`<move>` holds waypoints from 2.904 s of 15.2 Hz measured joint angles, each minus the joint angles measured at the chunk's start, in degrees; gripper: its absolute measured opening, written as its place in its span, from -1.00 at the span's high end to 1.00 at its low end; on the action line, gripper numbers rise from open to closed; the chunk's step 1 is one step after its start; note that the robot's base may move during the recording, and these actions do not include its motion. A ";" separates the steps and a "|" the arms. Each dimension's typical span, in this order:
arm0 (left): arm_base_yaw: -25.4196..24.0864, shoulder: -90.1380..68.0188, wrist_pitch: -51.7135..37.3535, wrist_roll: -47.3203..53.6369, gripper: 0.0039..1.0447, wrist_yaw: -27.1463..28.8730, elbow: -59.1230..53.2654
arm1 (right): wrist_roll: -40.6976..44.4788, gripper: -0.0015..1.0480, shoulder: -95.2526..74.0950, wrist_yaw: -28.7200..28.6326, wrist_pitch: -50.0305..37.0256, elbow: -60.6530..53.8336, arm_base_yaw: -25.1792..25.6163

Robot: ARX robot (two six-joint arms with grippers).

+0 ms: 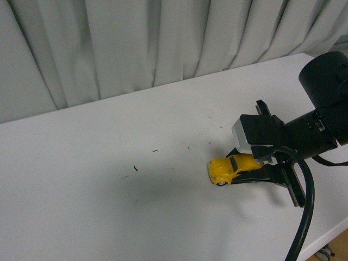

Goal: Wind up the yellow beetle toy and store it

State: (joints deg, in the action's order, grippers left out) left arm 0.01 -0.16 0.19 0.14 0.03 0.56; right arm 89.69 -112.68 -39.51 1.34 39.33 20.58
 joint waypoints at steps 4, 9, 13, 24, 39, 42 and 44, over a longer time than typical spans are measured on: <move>0.00 0.00 0.00 0.00 -0.88 0.02 0.00 | -0.04 0.24 0.72 0.44 0.02 -0.35 0.17; 0.00 0.00 0.00 0.00 -0.88 0.00 0.00 | -1.20 -0.41 1.03 2.32 0.52 -1.16 -0.07; 0.00 0.00 0.00 0.00 -0.88 0.00 0.00 | -2.82 -0.87 1.05 1.99 0.28 -0.98 -0.87; 0.00 0.00 0.00 0.00 -0.88 0.02 0.00 | -4.92 -0.87 0.59 2.21 -1.88 -0.94 -2.97; 0.00 0.00 0.00 0.00 -0.88 0.00 0.00 | -21.24 -0.87 16.72 8.15 -10.05 10.97 -10.05; 0.00 0.00 0.00 0.02 -0.88 0.00 0.00 | -30.36 -0.74 22.05 17.33 -23.74 12.26 -13.49; 0.00 0.00 0.00 0.00 -0.88 0.02 0.00 | -60.52 -0.22 32.79 35.69 -39.15 0.33 -20.13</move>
State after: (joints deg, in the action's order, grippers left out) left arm 0.01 -0.16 0.19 0.14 0.05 0.56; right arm 29.17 -79.90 -3.81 -37.80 39.66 0.45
